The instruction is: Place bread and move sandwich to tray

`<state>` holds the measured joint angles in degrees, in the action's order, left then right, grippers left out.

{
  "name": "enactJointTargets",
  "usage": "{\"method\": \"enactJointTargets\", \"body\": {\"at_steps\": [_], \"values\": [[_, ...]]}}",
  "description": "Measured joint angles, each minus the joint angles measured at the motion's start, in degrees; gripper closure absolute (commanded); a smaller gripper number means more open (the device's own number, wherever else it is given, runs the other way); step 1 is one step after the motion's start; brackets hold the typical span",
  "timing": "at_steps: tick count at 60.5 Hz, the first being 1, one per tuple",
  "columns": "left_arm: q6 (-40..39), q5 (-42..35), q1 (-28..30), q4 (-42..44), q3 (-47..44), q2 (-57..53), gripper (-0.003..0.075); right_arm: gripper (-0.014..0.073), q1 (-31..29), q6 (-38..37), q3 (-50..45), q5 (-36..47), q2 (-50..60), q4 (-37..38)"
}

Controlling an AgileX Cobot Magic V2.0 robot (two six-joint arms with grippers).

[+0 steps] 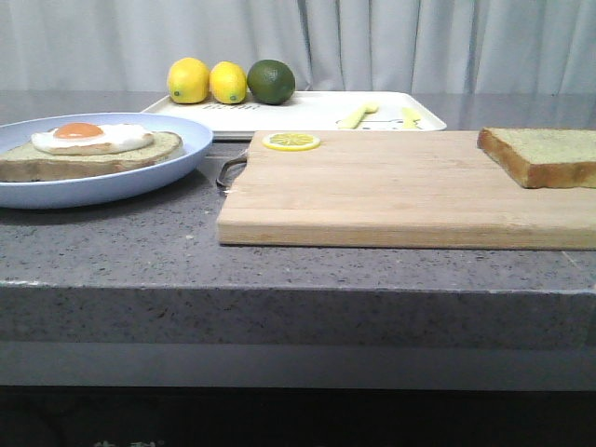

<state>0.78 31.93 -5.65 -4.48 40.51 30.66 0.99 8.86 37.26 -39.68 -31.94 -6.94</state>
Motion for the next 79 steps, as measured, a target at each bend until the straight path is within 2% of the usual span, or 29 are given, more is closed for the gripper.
{"method": "enactJointTargets", "body": {"at_steps": [12, 32, 44, 54, 67, 72, 79], "values": [[0.0, 0.04, 0.0, 0.0, 0.0, 0.0, 0.0279, 0.0003, 0.0, 0.0, 4.17, -4.88, -3.45, -2.58], [0.0, 0.13, 0.0, 0.1, 0.0, 0.0, 0.0279, 0.0003, 0.0, 0.0, 18.13, -20.85, -19.81, -3.08], [0.0, 0.13, 0.0, 0.1, 0.0, 0.0, 0.0279, 0.0003, -1.76, 0.0, 24.09, -27.03, -28.66, -3.11], [0.0, 0.13, 0.0, 0.1, 0.0, 0.0, 0.0279, 0.0003, -10.72, 3.52, 26.88, -28.97, -33.51, -7.26], [0.0, 0.13, 0.0, 0.1, 0.0, 0.0, 0.0279, 0.0003, -28.03, 14.25, 27.18, -30.46, -39.6, -21.5], [0.0, 0.17, 0.0, 0.1, 0.0, 0.0, 0.0279, 0.0003, -32.42, 17.7, 27.18, -30.46, -41.89, -26.73], [0.0, 0.17, 0.0, 0.1, 0.0, 0.0, 0.0279, 0.0003, -35.08, 21.57, 27.18, -30.46, -45.68, -32.0]]}}
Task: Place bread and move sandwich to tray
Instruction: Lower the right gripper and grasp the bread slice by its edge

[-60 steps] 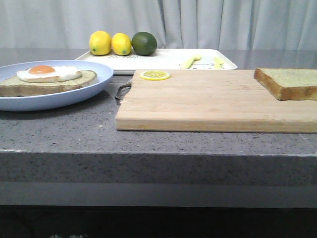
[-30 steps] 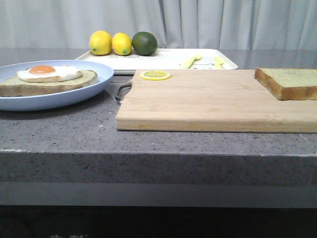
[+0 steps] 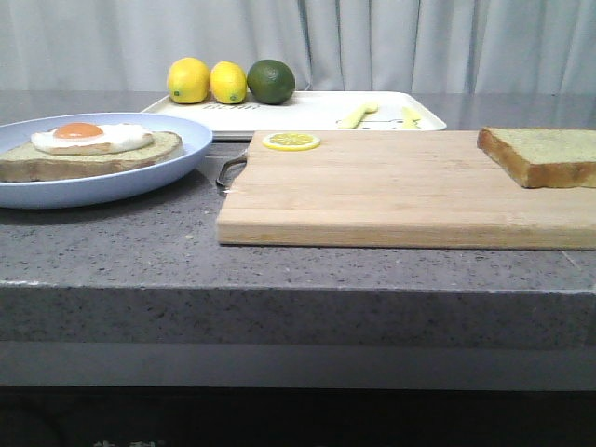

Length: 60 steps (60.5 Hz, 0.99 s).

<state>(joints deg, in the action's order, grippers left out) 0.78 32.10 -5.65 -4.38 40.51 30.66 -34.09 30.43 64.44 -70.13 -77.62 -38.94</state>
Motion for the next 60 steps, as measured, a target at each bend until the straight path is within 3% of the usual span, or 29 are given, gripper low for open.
{"method": "enactJointTargets", "body": {"at_steps": [28, 60], "values": [[0.0, 0.09, 0.0, 0.12, 0.0, 0.0, 0.0279, 0.0003, -0.24, 11.42, 0.09, 1.43, -14.66, -15.88], [0.0, 0.09, 0.0, 0.12, 0.0, 0.0, 0.0279, 0.0003, 0.25, 16.45, 0.13, 2.06, -22.98, -21.06]]}}
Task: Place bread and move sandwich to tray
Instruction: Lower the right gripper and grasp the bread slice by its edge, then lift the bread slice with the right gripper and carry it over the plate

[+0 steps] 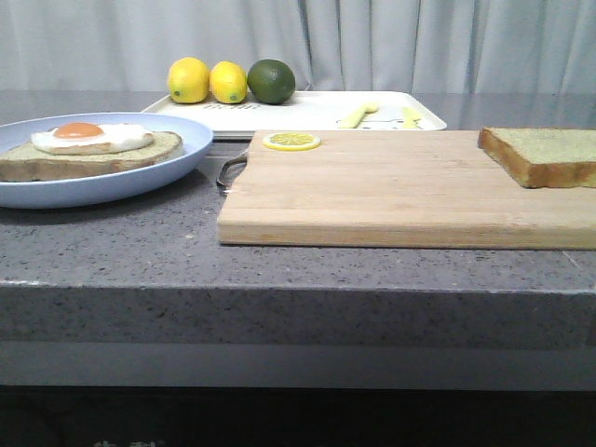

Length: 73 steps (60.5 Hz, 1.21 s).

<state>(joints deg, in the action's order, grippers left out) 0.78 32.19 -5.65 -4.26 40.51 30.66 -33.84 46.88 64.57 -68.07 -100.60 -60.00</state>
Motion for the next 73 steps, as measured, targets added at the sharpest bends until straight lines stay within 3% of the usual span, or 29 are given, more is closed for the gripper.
{"method": "enactJointTargets", "body": {"at_steps": [8, 22, 29, 37, 54, 73], "values": [[0.0, 0.0, 0.0, 0.0, 0.0, 0.0, 0.0279, 0.0065, 0.25, 1.48, 0.1, -0.11, -1.51, -2.52], [0.0, 0.0, 0.0, 0.0, 0.0, 0.0, 0.0279, 0.0398, 0.25, 1.97, 0.09, 0.12, -2.03, -2.71], [0.0, 0.0, 0.0, 0.0, 0.0, 0.0, 0.0279, 0.0484, 0.25, 2.06, 0.09, 0.23, -2.06, -2.71], [0.0, 0.0, 0.0, 0.0, 0.0, 0.0, 0.0279, 0.0529, 0.25, 2.06, 0.27, 0.11, -2.06, -2.79], [0.0, 0.0, 0.0, 0.0, 0.0, 0.0, 0.0279, 0.053, 0.35, 2.06, 0.36, 0.11, -0.61, -3.7], [0.0, 0.04, 0.0, 0.0, 0.0, 0.0, 0.0279, 0.053, 2.34, 2.2, 0.36, 0.11, 7.59, -11.84]]}}
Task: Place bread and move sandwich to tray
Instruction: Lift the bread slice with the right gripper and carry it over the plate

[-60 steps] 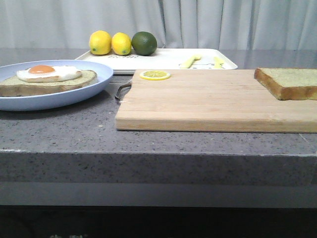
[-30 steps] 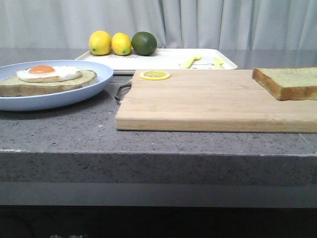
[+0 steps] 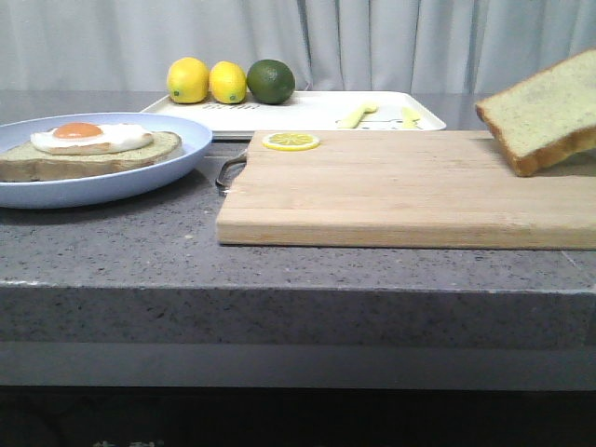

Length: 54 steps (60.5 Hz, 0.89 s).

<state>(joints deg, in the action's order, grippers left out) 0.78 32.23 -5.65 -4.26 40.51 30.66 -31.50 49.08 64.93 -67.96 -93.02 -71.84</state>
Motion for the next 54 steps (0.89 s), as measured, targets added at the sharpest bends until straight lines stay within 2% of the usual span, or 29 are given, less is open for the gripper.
{"method": "enactJointTargets", "body": {"at_steps": [16, 33, 40, 54], "values": [[0.0, 0.0, 0.0, 0.0, 0.0, 0.0, 0.0279, 0.053, 9.19, 0.0, 0.0, 0.0, 3.39, -10.33], [0.0, 0.0, 0.0, 0.0, 0.0, 0.0, 0.0279, 0.053, 28.38, 0.13, 0.0, 1.51, 3.39, -24.31], [0.0, 0.0, 0.0, 0.0, 0.0, 0.0, 0.0279, 0.053, 37.59, 0.13, 0.13, 8.02, 3.39, -27.76], [0.0, 0.0, 0.0, 0.0, 0.0, 0.0, 0.0279, 0.053, 53.37, 0.13, 3.89, 26.74, 0.54, -28.91]]}}
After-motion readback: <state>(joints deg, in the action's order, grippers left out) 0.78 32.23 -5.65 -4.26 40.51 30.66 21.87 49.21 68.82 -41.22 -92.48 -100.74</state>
